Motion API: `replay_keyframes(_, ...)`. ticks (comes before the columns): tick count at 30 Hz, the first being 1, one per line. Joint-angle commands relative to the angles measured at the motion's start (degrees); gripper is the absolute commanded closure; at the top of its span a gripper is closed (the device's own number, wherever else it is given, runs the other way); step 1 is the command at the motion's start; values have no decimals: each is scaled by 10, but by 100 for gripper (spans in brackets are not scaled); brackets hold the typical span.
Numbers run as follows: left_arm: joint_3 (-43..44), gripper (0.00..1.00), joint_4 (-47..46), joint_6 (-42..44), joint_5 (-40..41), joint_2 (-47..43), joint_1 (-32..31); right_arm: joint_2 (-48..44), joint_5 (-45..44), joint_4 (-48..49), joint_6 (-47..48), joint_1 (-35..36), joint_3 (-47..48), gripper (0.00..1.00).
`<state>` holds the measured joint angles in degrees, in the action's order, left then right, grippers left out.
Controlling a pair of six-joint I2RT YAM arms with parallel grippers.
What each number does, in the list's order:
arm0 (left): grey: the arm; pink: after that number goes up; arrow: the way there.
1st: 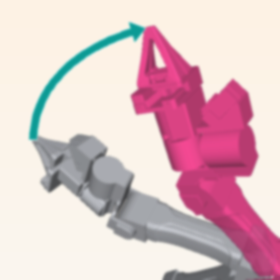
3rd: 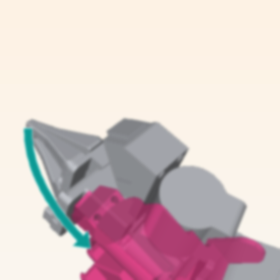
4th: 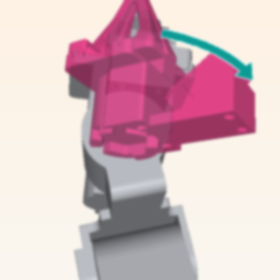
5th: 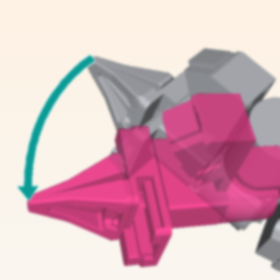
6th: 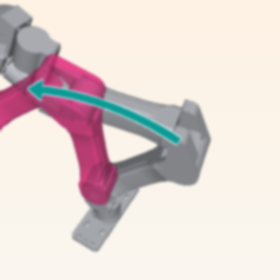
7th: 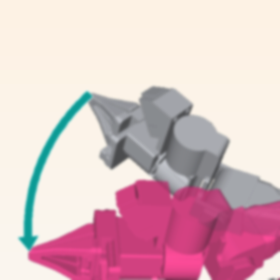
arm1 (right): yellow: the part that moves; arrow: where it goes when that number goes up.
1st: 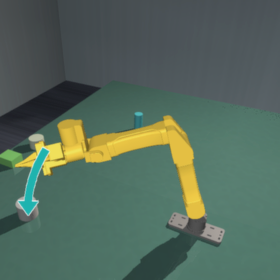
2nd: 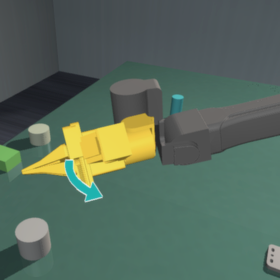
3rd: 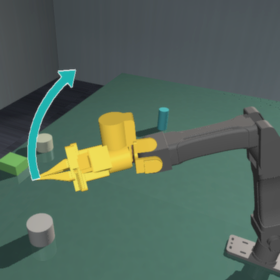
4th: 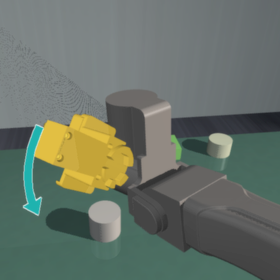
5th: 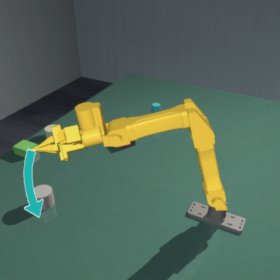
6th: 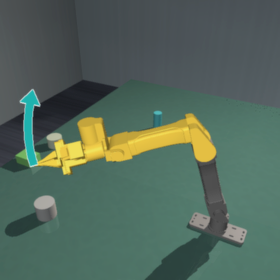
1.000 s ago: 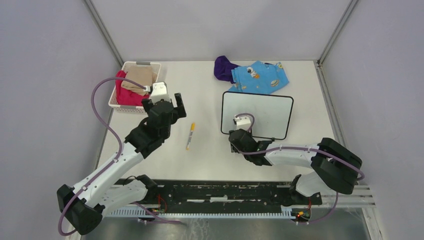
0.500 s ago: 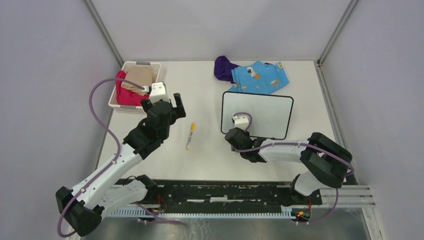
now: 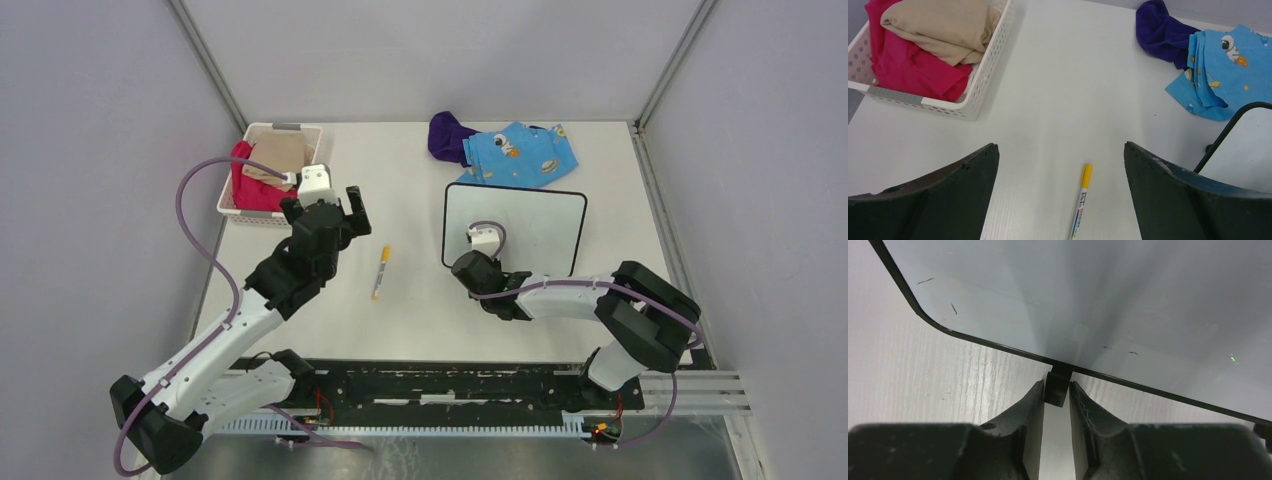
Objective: Write a sentence on the whiteboard
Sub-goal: Move the whiteboard stand to the center of the board.
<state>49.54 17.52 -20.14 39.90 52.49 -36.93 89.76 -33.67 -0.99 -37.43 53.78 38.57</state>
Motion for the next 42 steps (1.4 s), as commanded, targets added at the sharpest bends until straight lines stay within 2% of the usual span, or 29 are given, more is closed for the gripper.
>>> replay_keyframes(1,6,0,-18,-12,-2,-11,2,-7,-13,6,-4,6,8,72)
replay_keyframes(10,6,0,-17,-13,-7,-9,2,-6,-16,2,-34,41,4,80)
replay_keyframes(20,5,0,-17,-14,-11,-10,1,-1,-21,-15,-84,75,28,80)
replay_keyframes(34,5,0,-17,-15,-11,-12,2,59,-19,-34,-108,111,97,79)
replay_keyframes(37,4,0,-17,-14,-12,-13,2,62,-15,-39,-109,113,96,72)
replay_keyframes(42,6,0,-17,-12,-22,-9,2,58,-12,-43,-104,121,93,48)
